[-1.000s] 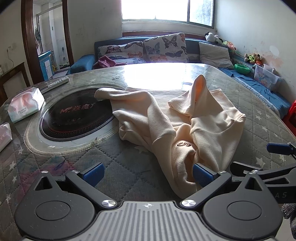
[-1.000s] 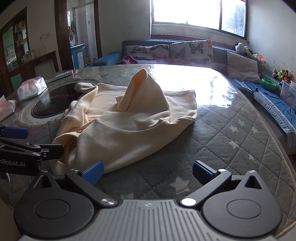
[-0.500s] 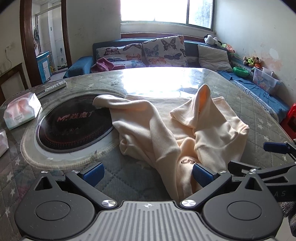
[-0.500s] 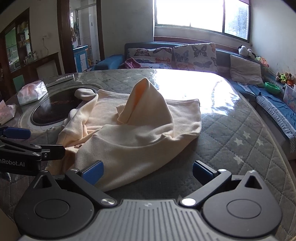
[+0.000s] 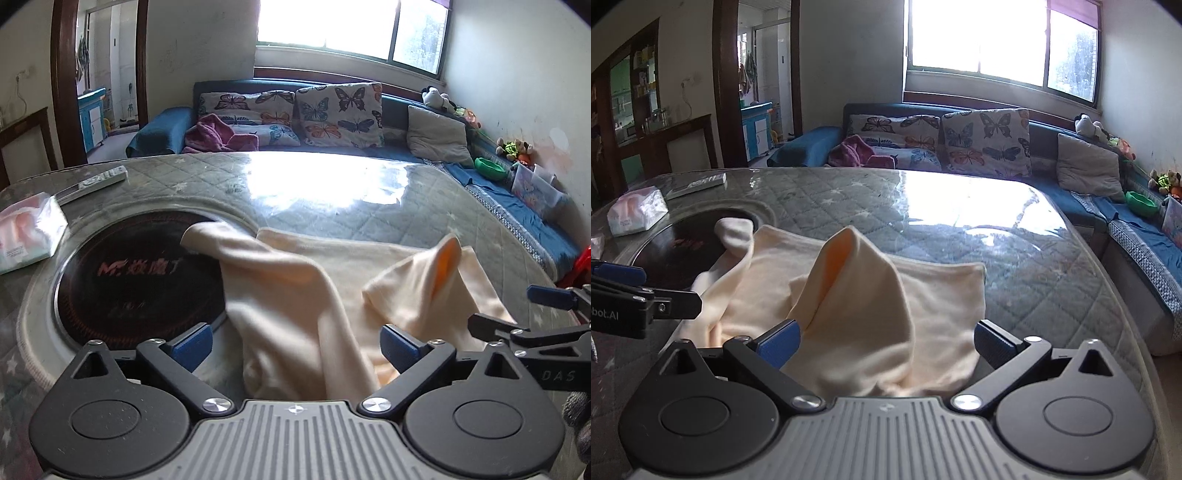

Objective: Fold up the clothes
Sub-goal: 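Grasp the shirt edge with the left gripper while the right gripper grasps the shirt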

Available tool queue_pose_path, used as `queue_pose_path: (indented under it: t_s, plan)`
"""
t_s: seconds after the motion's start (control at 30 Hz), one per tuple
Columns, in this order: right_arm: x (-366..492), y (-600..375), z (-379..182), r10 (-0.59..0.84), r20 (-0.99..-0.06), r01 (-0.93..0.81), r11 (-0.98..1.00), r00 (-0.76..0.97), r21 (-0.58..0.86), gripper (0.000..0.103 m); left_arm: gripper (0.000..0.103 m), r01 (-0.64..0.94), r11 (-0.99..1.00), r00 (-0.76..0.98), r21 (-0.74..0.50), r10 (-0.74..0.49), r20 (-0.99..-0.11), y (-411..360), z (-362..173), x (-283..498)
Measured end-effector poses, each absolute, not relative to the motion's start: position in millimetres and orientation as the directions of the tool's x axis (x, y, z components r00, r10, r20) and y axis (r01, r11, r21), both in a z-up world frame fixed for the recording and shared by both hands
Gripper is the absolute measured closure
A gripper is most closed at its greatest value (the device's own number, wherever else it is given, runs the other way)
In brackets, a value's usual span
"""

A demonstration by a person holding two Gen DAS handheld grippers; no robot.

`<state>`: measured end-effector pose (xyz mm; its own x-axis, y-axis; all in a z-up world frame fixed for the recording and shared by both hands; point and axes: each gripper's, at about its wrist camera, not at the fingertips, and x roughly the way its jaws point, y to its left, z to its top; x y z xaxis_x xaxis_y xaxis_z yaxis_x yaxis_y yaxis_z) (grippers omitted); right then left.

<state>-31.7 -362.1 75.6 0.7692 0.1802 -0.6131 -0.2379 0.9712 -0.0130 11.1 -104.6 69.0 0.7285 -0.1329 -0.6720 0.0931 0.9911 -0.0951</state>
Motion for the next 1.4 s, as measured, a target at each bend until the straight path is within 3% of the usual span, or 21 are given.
queue_pose_path:
  t_s: [0.37,0.43,0.63,0.7,0.8,0.87,0.97,1.4]
  plan:
    - [30,-356,65,0.236,-0.643,-0.317,0.948,0.729,-0.011,0.025,0.034,0.09,0.994,0.653,-0.063,-0.106,-0.749,-124,55,76]
    - [37,-354,62,0.254,-0.649,-0.338,0.941,0.717,-0.005,0.031,0.052,0.094,0.993,0.636,-0.068,-0.112,-0.763,-123,50,82]
    - [44,-344,56,0.32,-0.651,-0.41,0.912,0.688,0.014,0.047,0.085,0.11,0.989,0.629,-0.095,-0.143,-0.764,-114,44,82]
    - [45,-342,56,0.321,-0.646,-0.417,0.909,0.693,0.003,0.047,0.09,0.112,0.988,0.631,-0.106,-0.153,-0.761,-110,44,80]
    - [47,-341,57,0.324,-0.641,-0.419,0.908,0.696,0.004,0.057,0.094,0.112,0.986,0.635,-0.12,-0.164,-0.755,-106,45,78]
    - [49,-341,57,0.332,-0.64,-0.42,0.907,0.693,0.015,0.073,0.095,0.104,0.986,0.641,-0.131,-0.167,-0.749,-102,46,75]
    - [47,-345,60,0.325,-0.625,-0.4,0.916,0.71,0.022,0.089,0.097,0.1,0.984,0.658,-0.146,-0.176,-0.732,-97,52,66]
    - [-25,-426,110,0.177,-0.467,-0.188,0.982,0.866,0.025,0.093,0.1,-0.012,0.982,0.741,-0.187,-0.117,-0.661,-30,79,-12]
